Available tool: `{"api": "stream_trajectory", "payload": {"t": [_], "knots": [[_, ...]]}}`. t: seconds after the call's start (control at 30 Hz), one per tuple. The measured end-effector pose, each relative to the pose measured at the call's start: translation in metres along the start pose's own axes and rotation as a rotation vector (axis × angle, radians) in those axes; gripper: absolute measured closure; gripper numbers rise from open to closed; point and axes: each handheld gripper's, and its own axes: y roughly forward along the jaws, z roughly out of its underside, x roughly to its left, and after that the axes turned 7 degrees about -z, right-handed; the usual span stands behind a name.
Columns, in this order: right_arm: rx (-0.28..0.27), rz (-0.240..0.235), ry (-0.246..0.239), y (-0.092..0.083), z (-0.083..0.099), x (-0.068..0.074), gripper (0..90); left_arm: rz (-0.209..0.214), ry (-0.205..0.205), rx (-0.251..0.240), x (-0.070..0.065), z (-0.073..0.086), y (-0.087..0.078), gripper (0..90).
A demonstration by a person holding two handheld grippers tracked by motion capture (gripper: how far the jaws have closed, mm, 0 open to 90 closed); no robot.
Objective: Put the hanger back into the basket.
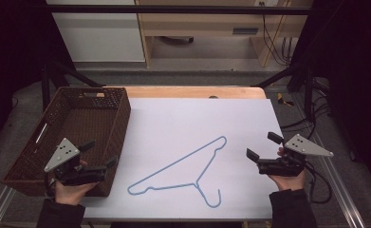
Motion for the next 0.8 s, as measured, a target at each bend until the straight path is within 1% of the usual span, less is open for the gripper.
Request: {"api": "stream_trajectory", "payload": {"t": [0.1, 0.17, 0.23, 0.3, 0.33, 0.37, 0.43, 0.5, 0.53, 0.57, 0.6, 0.67, 0.7, 0.73, 0.8], "knots": [[-0.003, 0.002, 0.0, -0.001, -0.001, 0.0, 0.5, 0.007, 0.006, 0.007, -0.003, -0.001, 0.001, 4.6], [-0.001, 0.003, 0.004, 0.0, -0.001, 0.001, 0.6, 0.021, 0.018, 0.012, -0.008, -0.001, 0.002, 4.9], [0.002, 0.005, 0.004, 0.0, 0.0, 0.001, 0.5, 0.027, 0.023, 0.013, -0.01, -0.002, 0.003, 5.1], [0.013, 0.003, -0.002, 0.003, 0.0, 0.002, 0.5, 0.034, 0.029, 0.021, -0.012, -0.002, 0.005, 5.6], [0.017, 0.001, 0.001, 0.004, 0.001, 0.002, 0.6, 0.044, 0.041, 0.027, -0.017, -0.003, 0.008, 5.8], [0.017, 0.001, 0.001, 0.004, 0.001, 0.002, 0.6, 0.044, 0.041, 0.027, -0.017, -0.003, 0.008, 5.9], [0.025, 0.001, -0.001, 0.006, 0.002, 0.003, 0.6, 0.06, 0.055, 0.04, -0.023, -0.002, 0.011, 6.3], [0.031, 0.0, 0.001, 0.007, 0.003, 0.003, 0.7, 0.079, 0.057, 0.05, -0.029, -0.001, 0.015, 6.8], [0.031, 0.0, 0.001, 0.007, 0.003, 0.003, 0.7, 0.079, 0.057, 0.05, -0.029, -0.001, 0.015, 7.1], [0.035, -0.003, 0.001, 0.008, 0.003, 0.004, 0.8, 0.095, 0.071, 0.065, -0.034, 0.0, 0.019, 7.3], [0.037, -0.004, 0.0, 0.009, 0.003, 0.004, 0.8, 0.099, 0.082, 0.074, -0.036, 0.0, 0.021, 7.3], [0.044, 0.0, -0.004, 0.01, 0.004, 0.004, 0.8, 0.112, 0.093, 0.088, -0.041, 0.002, 0.026, 7.5], [0.049, 0.001, -0.006, 0.01, 0.004, 0.004, 0.8, 0.112, 0.093, 0.088, -0.041, 0.002, 0.026, 7.9], [0.05, 0.001, -0.001, 0.01, 0.005, 0.004, 0.8, 0.129, 0.099, 0.107, -0.046, 0.005, 0.031, 8.5], [0.05, 0.004, 0.003, 0.009, 0.006, 0.005, 1.0, 0.141, 0.112, 0.132, -0.052, 0.008, 0.038, 8.9]]}}
